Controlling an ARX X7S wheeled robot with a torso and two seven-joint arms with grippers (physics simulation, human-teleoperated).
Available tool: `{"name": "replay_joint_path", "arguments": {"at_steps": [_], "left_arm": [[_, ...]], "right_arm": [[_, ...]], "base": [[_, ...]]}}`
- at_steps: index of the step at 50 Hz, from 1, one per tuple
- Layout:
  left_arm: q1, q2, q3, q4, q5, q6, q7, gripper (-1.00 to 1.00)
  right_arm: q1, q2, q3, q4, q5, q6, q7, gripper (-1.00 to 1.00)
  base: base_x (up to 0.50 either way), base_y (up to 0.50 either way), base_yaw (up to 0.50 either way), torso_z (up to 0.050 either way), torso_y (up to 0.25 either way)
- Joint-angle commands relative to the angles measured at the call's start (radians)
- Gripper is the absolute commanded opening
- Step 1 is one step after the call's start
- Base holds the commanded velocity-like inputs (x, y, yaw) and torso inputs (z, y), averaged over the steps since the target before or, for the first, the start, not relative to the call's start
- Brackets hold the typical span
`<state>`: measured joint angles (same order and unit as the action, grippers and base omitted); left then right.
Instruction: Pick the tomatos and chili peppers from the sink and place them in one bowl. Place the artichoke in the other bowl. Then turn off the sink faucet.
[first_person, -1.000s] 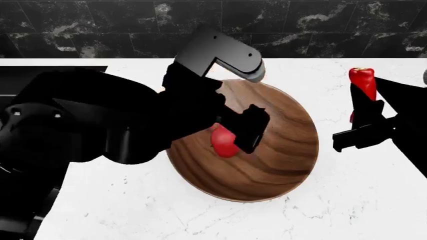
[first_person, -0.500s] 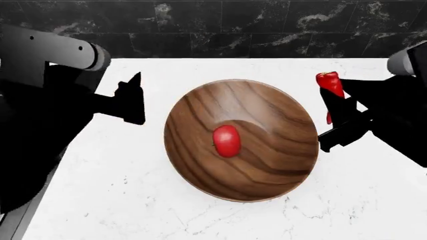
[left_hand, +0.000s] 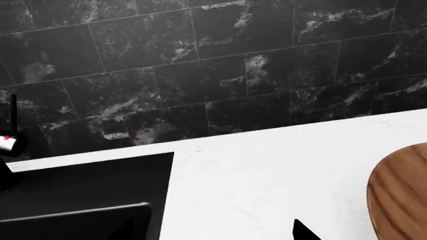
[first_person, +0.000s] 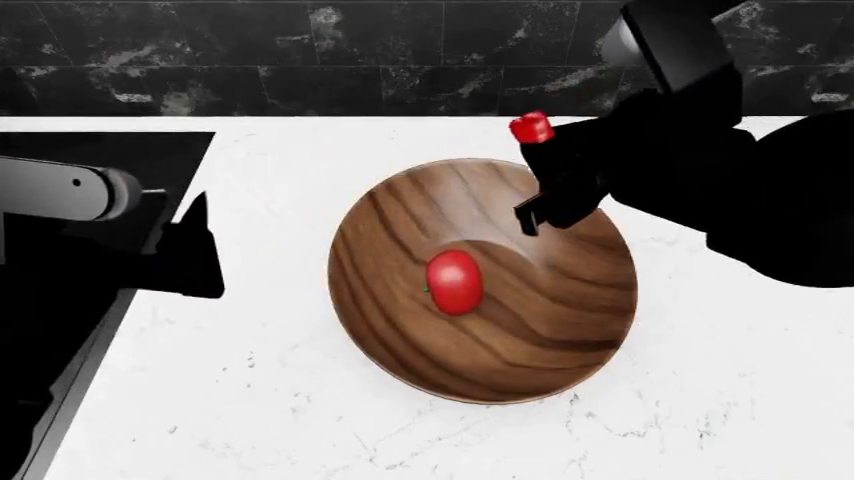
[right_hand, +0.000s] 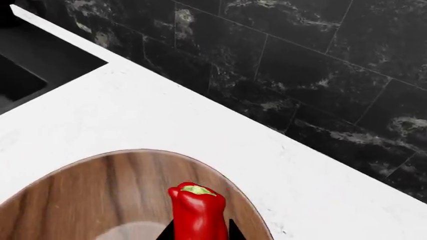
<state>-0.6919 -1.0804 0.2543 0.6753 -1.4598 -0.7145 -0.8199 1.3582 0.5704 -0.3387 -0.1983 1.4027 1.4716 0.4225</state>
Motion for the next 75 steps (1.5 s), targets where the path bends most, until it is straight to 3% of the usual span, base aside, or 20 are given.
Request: {"name": "replay_joint_path", "arguments": {"at_steps": [1,12,18,30,40,41,52,64,68,72,75], "left_arm": [[0.047,-0.009,-0.015,0.004,0.020,0.038,0.011,1.00],[0.069,-0.010,-0.018,0.004,0.027,0.048,0.024,1.00],[0.105,-0.013,-0.024,0.008,0.038,0.065,0.028,1.00],[0.133,-0.012,-0.022,-0.003,0.057,0.076,0.053,1.00],[0.147,-0.015,-0.028,-0.012,0.063,0.085,0.062,1.00],[0.143,-0.014,-0.026,-0.011,0.061,0.082,0.060,1.00],[0.105,0.001,-0.009,-0.004,0.046,0.056,0.041,1.00],[0.066,0.025,0.011,-0.018,0.034,0.034,0.049,1.00],[0.024,0.068,0.044,-0.037,0.074,0.012,0.045,1.00],[-0.021,0.087,0.060,-0.031,0.091,-0.009,0.037,1.00],[-0.061,0.101,0.076,-0.010,0.107,-0.030,0.026,1.00]], "right_arm": [[-0.013,-0.039,0.003,0.023,0.124,0.070,0.095,-1.00],[-0.069,0.005,-0.052,0.030,0.229,0.036,0.199,-1.00],[-0.138,-0.001,-0.093,0.028,0.101,-0.032,0.074,-1.00],[-0.089,-0.037,-0.228,0.153,-0.118,-0.135,-0.152,-1.00],[-0.075,-0.031,-0.224,0.144,-0.083,-0.098,-0.108,-1.00],[-0.075,-0.029,-0.220,0.137,-0.075,-0.093,-0.097,1.00],[-0.064,-0.012,-0.209,0.095,-0.050,-0.093,-0.071,1.00],[0.107,0.037,-0.133,-0.008,0.011,-0.054,0.043,1.00],[-0.054,0.133,0.000,-0.197,0.094,-0.140,0.206,1.00],[-0.269,0.235,0.125,-0.337,0.133,-0.246,0.264,1.00],[-0.330,0.306,0.200,-0.402,0.171,-0.280,0.300,1.00]], "base": [[0.00,0.00,0.00,0.000,0.000],[0.00,0.00,0.00,0.000,0.000],[0.00,0.00,0.00,0.000,0.000],[0.00,0.00,0.00,0.000,0.000],[0.00,0.00,0.00,0.000,0.000],[0.00,0.00,0.00,0.000,0.000],[0.00,0.00,0.00,0.000,0.000],[0.00,0.00,0.00,0.000,0.000],[0.00,0.00,0.00,0.000,0.000],[0.00,0.00,0.00,0.000,0.000],[0.00,0.00,0.00,0.000,0.000]]}}
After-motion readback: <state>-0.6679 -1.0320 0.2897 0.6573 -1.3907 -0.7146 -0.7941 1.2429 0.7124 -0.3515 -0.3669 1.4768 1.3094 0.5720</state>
